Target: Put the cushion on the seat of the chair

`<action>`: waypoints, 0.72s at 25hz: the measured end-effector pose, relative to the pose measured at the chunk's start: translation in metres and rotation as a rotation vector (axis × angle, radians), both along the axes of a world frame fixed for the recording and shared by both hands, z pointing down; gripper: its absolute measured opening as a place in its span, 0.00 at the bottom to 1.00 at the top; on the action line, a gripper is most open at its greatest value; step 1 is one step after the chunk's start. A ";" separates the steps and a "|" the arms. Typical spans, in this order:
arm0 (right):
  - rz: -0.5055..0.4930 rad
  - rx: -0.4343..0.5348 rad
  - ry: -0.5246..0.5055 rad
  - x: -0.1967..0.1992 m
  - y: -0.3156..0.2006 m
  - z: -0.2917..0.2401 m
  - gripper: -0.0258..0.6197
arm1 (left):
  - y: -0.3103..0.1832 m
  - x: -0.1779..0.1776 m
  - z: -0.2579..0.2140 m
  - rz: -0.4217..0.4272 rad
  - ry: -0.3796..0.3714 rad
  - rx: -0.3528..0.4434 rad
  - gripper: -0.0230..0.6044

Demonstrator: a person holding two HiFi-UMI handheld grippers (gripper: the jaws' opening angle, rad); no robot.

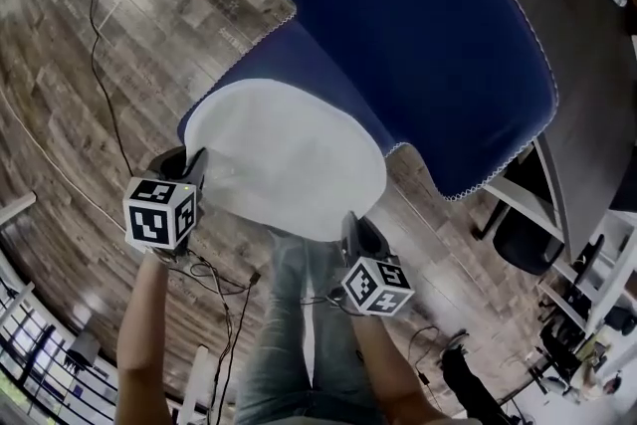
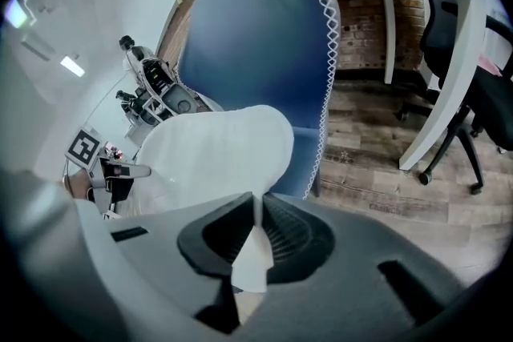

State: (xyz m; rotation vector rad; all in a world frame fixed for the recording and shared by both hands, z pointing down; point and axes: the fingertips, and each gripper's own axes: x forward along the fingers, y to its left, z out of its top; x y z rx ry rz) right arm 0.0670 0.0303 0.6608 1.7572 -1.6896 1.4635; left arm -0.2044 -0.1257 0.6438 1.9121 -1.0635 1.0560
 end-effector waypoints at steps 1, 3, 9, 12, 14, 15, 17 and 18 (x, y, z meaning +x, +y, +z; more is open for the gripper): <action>0.008 -0.005 -0.004 -0.001 -0.002 0.004 0.10 | -0.004 0.001 0.003 0.006 -0.003 -0.006 0.11; 0.024 -0.018 -0.015 -0.001 -0.006 0.011 0.10 | -0.012 0.003 0.010 0.022 -0.009 -0.022 0.11; 0.077 -0.057 -0.053 -0.002 -0.018 0.019 0.10 | -0.041 0.014 0.024 0.082 -0.045 -0.068 0.11; 0.109 -0.068 -0.071 -0.005 -0.025 0.025 0.10 | -0.056 0.018 0.032 0.107 -0.067 -0.081 0.12; 0.122 -0.074 -0.078 -0.006 -0.028 0.029 0.10 | -0.065 0.021 0.038 0.120 -0.082 -0.086 0.12; 0.126 -0.077 -0.080 -0.006 -0.030 0.031 0.10 | -0.068 0.023 0.041 0.126 -0.089 -0.087 0.12; 0.130 -0.082 -0.082 -0.005 -0.032 0.034 0.10 | -0.073 0.026 0.045 0.132 -0.103 -0.088 0.12; 0.131 -0.084 -0.083 -0.005 -0.033 0.036 0.10 | -0.075 0.027 0.048 0.134 -0.109 -0.088 0.12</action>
